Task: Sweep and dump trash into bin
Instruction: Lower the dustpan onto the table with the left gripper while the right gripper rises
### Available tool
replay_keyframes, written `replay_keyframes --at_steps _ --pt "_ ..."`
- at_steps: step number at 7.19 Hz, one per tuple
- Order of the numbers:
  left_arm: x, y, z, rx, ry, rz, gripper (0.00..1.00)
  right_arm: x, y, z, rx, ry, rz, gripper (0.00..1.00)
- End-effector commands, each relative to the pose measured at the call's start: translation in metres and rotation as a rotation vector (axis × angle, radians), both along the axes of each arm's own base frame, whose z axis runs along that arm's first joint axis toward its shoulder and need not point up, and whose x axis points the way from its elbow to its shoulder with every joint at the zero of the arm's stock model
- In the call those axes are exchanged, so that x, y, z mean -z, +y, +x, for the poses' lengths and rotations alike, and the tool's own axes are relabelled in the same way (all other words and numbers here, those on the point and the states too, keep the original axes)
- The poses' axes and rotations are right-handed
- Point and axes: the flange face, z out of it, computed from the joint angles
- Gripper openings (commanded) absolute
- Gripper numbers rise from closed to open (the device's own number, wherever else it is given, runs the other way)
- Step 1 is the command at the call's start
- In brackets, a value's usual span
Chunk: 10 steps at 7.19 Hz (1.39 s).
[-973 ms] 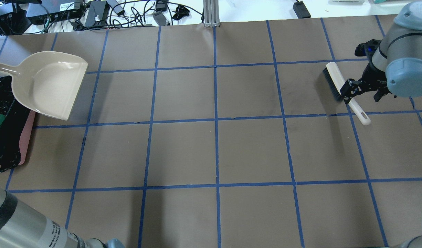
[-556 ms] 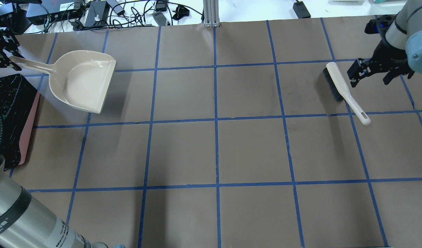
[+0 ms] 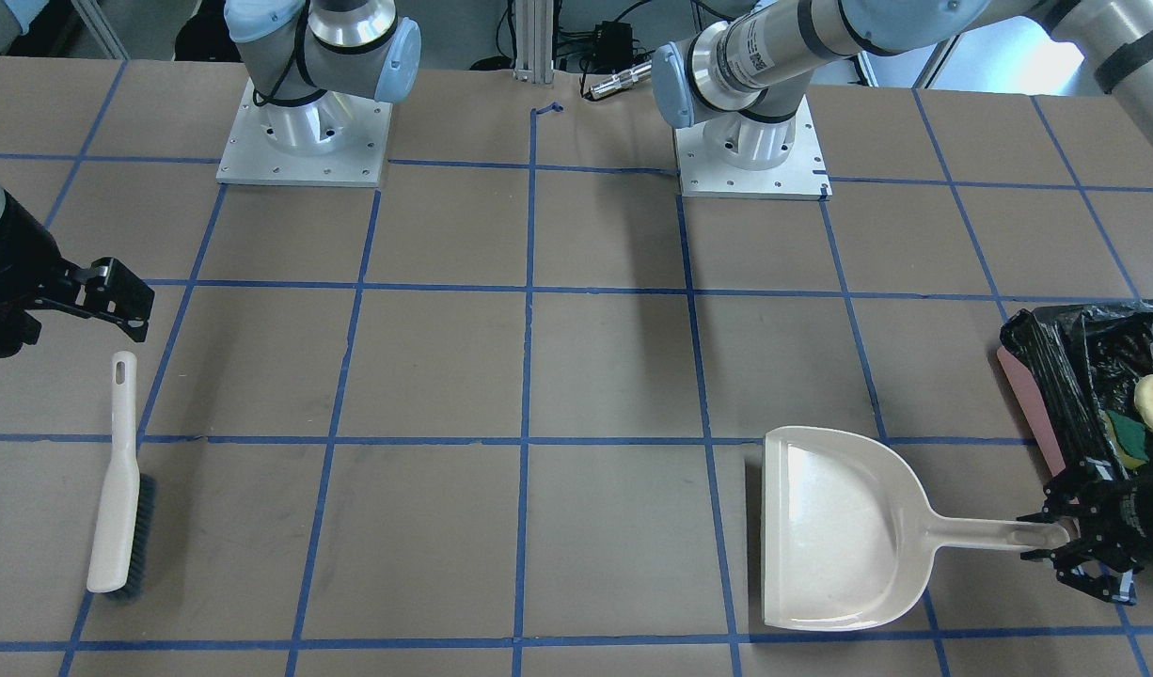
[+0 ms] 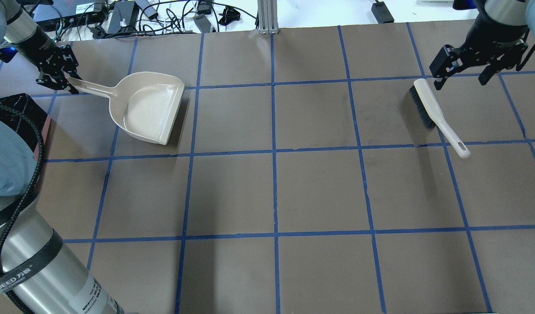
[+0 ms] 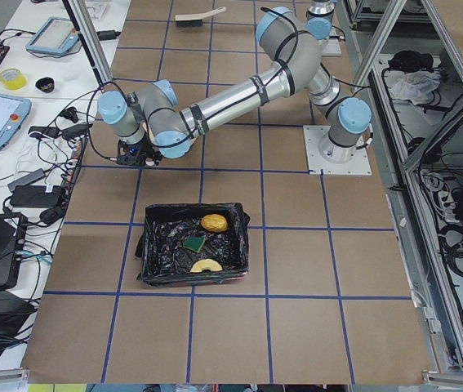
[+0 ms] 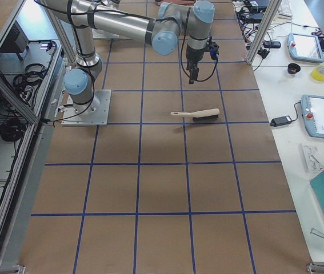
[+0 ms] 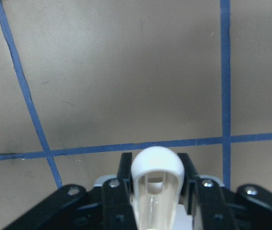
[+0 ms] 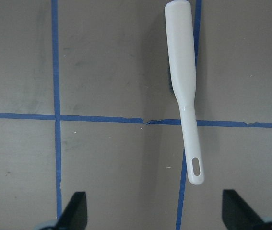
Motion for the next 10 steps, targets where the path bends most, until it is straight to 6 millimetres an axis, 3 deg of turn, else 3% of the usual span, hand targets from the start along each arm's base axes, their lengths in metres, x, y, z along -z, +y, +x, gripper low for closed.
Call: replay_keyframes --at_steps 1,2,4,5,7,10 --pt "0.017 0.001 -0.011 -0.102 0.020 0.025 0.00 -0.013 0.008 0.022 -0.027 -0.004 -0.013 1.00" --pt "0.017 0.002 -0.025 -0.135 0.011 0.026 0.00 -0.015 0.010 0.040 -0.015 -0.005 -0.015 1.00" --pt "0.011 0.005 -0.052 -0.144 -0.001 0.015 0.00 -0.018 0.020 0.115 0.000 -0.006 -0.027 1.00" --pt "0.016 0.006 -0.069 -0.124 -0.013 -0.026 0.00 -0.014 0.021 0.137 0.014 -0.076 -0.022 1.00" --pt "0.038 0.029 -0.078 -0.112 -0.030 -0.054 0.00 -0.012 0.020 0.136 0.014 -0.064 -0.018 1.00" --pt "0.027 0.058 -0.082 -0.096 -0.024 -0.048 0.00 -0.015 0.022 0.130 0.016 -0.050 -0.020 1.00"
